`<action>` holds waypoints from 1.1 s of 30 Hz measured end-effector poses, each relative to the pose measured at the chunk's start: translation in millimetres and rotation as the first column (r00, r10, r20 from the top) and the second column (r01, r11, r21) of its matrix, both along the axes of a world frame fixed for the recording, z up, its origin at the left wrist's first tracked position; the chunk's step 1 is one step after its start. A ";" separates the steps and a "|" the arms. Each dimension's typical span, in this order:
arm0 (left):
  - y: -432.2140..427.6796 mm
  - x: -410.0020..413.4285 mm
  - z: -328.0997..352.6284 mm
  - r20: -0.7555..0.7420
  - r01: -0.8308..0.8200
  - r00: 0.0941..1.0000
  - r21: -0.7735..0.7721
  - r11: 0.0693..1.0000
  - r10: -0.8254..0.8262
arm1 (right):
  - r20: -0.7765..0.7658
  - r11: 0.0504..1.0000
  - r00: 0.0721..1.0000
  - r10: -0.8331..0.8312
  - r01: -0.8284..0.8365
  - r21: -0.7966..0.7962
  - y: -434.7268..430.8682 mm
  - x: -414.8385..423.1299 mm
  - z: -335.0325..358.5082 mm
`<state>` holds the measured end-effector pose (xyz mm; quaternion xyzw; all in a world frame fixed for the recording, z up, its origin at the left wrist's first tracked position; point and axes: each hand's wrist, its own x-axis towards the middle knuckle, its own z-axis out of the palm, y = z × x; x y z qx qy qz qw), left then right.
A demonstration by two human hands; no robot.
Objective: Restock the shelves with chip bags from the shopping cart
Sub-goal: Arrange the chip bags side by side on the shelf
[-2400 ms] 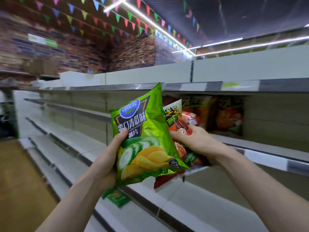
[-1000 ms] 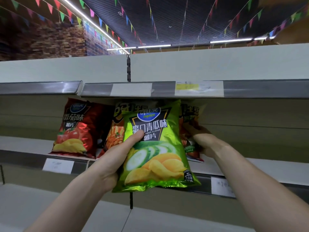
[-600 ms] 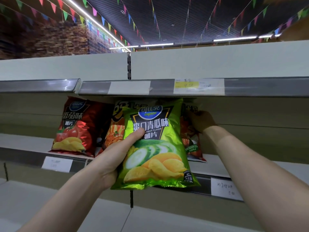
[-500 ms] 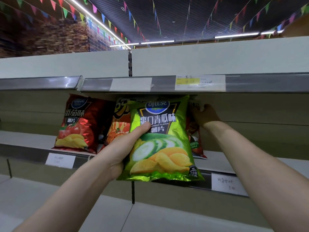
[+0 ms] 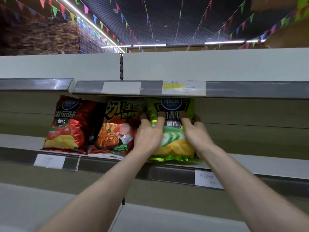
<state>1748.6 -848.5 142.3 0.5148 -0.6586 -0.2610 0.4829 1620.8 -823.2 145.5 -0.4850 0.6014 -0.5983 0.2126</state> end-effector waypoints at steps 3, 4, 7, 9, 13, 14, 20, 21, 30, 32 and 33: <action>-3.5 4.1 -22.6 0.137 -0.053 0.988 -0.103 0.993 0.067 | -0.148 0.998 0.989 -0.002 0.011 0.065 8.0 2.4 -19.0; -2.1 6.3 -26.3 0.167 -0.067 0.982 -0.115 0.991 0.086 | -0.184 0.997 0.983 0.013 0.002 0.081 8.3 0.5 -24.6; -2.7 12.3 -32.0 0.212 -0.069 0.973 -0.115 0.991 0.092 | -0.219 0.994 0.974 0.053 -0.031 0.106 11.2 -5.4 -31.7; -0.6 13.9 -30.8 0.223 -0.077 0.969 -0.147 0.986 0.108 | -0.213 0.993 0.974 0.073 -0.051 0.104 12.1 -9.9 -34.1; 13.3 13.3 -30.5 0.344 -0.087 0.901 -0.453 0.887 0.264 | -0.163 1.000 0.987 0.005 -0.002 0.020 16.1 -11.0 -34.4; 15.4 10.5 -29.0 0.392 -0.053 0.877 -0.496 0.867 0.278 | -0.147 1.000 0.989 -0.011 0.009 -0.014 15.9 -10.3 -33.1; -5.5 -7.9 -24.2 0.549 0.093 0.742 -0.653 0.751 0.386 | -0.107 0.998 0.994 -0.007 0.000 -0.068 3.9 -3.1 -16.0; -9.6 -8.4 -26.6 0.558 0.098 0.740 -0.642 0.760 0.376 | -0.109 0.998 0.994 0.005 -0.011 -0.059 2.3 -2.6 -16.7; -6.5 2.2 -16.4 0.630 0.196 0.755 -0.480 0.855 0.181 | -0.532 0.952 0.799 -0.280 0.160 -0.261 14.3 4.7 -14.5; -7.8 10.6 -14.1 0.503 0.163 0.854 -0.507 0.847 0.136 | -0.619 0.939 0.724 -0.304 0.118 -0.324 15.6 10.1 -9.0; -9.6 15.6 -12.6 0.422 0.100 0.892 -0.530 0.842 0.160 | -0.649 0.929 0.687 -0.328 0.109 -0.355 15.3 13.7 -7.9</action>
